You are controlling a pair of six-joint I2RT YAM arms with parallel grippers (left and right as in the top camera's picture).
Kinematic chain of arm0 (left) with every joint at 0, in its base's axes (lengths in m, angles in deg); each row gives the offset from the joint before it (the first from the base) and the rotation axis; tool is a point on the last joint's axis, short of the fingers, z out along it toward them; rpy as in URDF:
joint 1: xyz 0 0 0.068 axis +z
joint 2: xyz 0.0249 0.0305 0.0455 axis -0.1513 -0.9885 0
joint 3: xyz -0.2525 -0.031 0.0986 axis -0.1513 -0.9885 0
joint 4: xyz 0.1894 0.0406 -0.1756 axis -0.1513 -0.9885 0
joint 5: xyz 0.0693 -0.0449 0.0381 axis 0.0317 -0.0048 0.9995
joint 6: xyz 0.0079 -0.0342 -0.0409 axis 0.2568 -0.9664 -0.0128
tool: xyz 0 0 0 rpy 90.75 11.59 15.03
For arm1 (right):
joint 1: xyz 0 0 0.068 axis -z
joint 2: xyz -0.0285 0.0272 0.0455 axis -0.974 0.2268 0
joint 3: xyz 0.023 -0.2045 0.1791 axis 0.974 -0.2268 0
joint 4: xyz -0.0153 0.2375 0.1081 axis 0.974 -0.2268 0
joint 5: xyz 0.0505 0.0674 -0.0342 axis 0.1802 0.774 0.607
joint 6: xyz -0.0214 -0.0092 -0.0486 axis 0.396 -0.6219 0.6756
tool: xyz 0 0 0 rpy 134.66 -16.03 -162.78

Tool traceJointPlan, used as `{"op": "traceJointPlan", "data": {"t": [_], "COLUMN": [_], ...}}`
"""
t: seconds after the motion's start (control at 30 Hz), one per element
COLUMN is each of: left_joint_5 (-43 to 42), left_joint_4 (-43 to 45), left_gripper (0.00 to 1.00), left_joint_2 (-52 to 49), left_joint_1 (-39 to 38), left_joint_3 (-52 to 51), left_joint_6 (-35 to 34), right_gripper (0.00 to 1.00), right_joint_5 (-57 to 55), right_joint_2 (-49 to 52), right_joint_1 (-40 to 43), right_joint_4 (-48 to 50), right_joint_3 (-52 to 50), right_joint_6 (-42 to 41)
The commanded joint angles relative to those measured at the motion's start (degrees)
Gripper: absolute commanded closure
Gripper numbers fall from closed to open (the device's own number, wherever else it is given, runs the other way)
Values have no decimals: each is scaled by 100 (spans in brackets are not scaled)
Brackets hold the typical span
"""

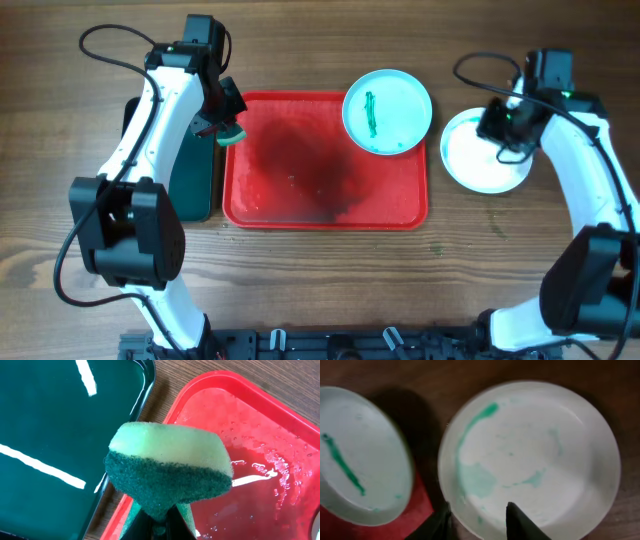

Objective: Clean dirty plates on tray and stack at the side
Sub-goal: 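Set the third plate onto the stack right of the red tray, then grasp the rim of the last plate on the red tray with right gripper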

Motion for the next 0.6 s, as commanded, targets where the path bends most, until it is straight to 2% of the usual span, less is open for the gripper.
{"op": "traceJointPlan", "data": {"t": [0.0,0.1,0.17,0.33,0.37,0.4,0.5,0.53,0.57], "left_joint_5": [57,63,107,122,122,122,122,122,122], "left_joint_4": [13,26,79,122,122,120,109,109,109], "left_gripper": [96,96,96,96,96,96,96,96,96], "left_joint_2": [122,118,109,107,107,107,107,107,107], "left_joint_1": [0,0,0,0,0,0,0,0,0], "left_joint_3": [72,72,68,68,68,68,68,68,68], "left_joint_6": [-79,-76,-72,-74,-74,-74,-72,-74,-74], "right_gripper": [55,51,51,51,55,62,90,96,96], "right_joint_5": [0,98,599,876,874,874,918,942,1003], "right_joint_2": [83,544,1025,1790,1878,1939,1937,1934,1934], "right_joint_1": [-496,-748,-798,-809,-813,-813,-813,-813,-813], "right_joint_4": [605,1322,1823,2260,2315,2334,2332,2326,2264], "right_joint_3": [92,92,96,96,96,96,101,101,114], "right_joint_6": [-98,31,380,815,881,903,894,894,892]}}
